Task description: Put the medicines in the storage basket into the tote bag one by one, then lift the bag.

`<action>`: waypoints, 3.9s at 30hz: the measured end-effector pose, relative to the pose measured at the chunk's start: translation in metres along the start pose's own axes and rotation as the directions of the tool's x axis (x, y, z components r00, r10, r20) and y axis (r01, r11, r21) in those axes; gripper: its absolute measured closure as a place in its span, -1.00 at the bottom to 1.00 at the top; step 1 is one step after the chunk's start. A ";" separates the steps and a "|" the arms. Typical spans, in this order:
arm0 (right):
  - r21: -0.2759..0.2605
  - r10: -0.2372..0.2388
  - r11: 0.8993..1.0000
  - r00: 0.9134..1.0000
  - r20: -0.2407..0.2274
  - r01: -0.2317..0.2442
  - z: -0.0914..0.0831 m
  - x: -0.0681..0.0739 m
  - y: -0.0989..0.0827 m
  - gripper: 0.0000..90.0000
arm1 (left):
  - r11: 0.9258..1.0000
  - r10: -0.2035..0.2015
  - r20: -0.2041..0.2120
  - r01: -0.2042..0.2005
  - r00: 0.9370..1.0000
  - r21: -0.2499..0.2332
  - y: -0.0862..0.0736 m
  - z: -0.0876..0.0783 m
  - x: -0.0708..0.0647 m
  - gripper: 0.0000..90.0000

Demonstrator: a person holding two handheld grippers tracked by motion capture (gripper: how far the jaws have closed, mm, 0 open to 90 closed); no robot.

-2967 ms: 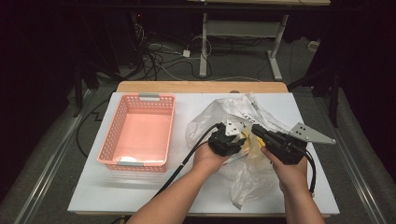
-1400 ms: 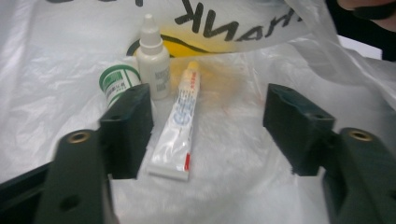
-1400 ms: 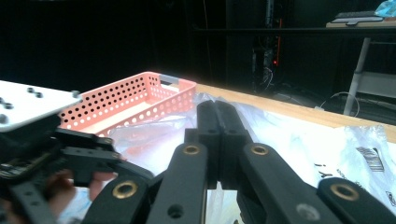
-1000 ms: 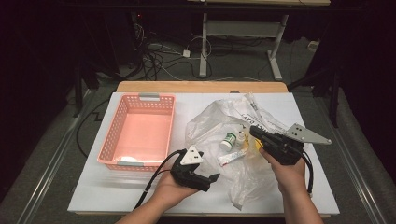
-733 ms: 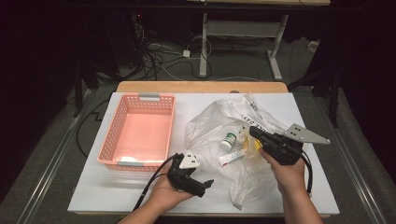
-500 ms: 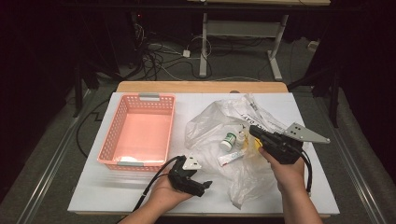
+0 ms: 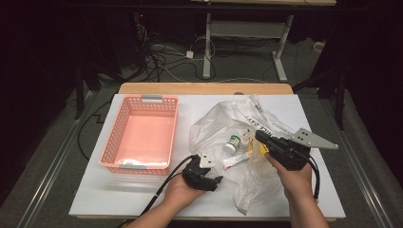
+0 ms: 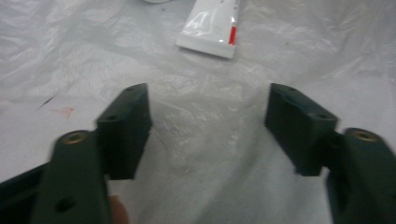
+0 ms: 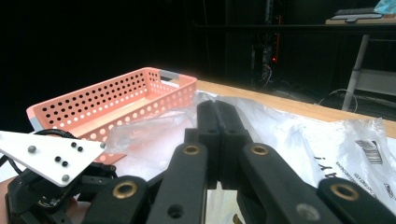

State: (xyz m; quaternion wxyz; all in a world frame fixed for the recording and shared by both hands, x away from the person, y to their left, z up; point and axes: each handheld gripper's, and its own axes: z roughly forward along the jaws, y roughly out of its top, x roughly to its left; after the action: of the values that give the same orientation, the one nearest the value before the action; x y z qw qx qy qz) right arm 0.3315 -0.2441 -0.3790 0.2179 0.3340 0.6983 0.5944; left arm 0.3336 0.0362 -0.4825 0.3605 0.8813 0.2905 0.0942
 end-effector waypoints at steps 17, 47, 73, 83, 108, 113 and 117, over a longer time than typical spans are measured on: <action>0.004 0.002 1.000 1.000 0.016 -0.002 -0.004 0.000 -0.002 1.00 | 0.999 -0.020 0.028 0.021 0.999 -0.028 -0.002 -0.002 0.003 0.98; -0.066 -0.029 0.997 0.998 0.061 0.033 -0.001 0.001 0.013 1.00 | 0.905 -0.063 -0.049 0.036 0.997 -0.423 0.020 -0.049 0.009 0.98; -0.254 -0.034 0.960 0.949 0.312 0.117 0.005 -0.051 0.128 1.00 | 0.755 0.025 -0.216 -0.160 0.976 -0.636 0.165 -0.129 0.027 0.98; -0.299 -0.050 0.942 0.945 0.323 0.152 -0.011 -0.051 0.151 1.00 | 0.736 0.062 -0.225 -0.197 0.972 -0.648 0.180 -0.138 0.018 0.98; -0.160 -0.060 0.981 0.957 0.284 0.109 -0.015 -0.052 0.080 0.98 | 0.870 -0.094 -0.147 0.009 0.985 -0.493 0.022 -0.149 0.027 -0.56; -0.166 -0.056 0.981 0.965 0.258 0.101 -0.021 -0.047 0.083 0.70 | 0.897 -0.108 -0.122 0.044 0.987 -0.440 0.009 -0.140 0.028 -0.63; -0.175 -0.060 0.979 0.968 0.244 0.105 -0.031 -0.042 0.086 0.51 | 0.900 -0.132 -0.096 0.079 0.987 -0.430 0.003 -0.138 0.029 -0.75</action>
State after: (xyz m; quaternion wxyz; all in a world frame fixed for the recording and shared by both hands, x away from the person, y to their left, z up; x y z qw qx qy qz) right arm 0.3564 -0.2898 -0.2926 0.3547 0.3511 0.6219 0.6034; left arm 0.3070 0.1315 -0.3817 0.5296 0.7574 0.3318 0.1892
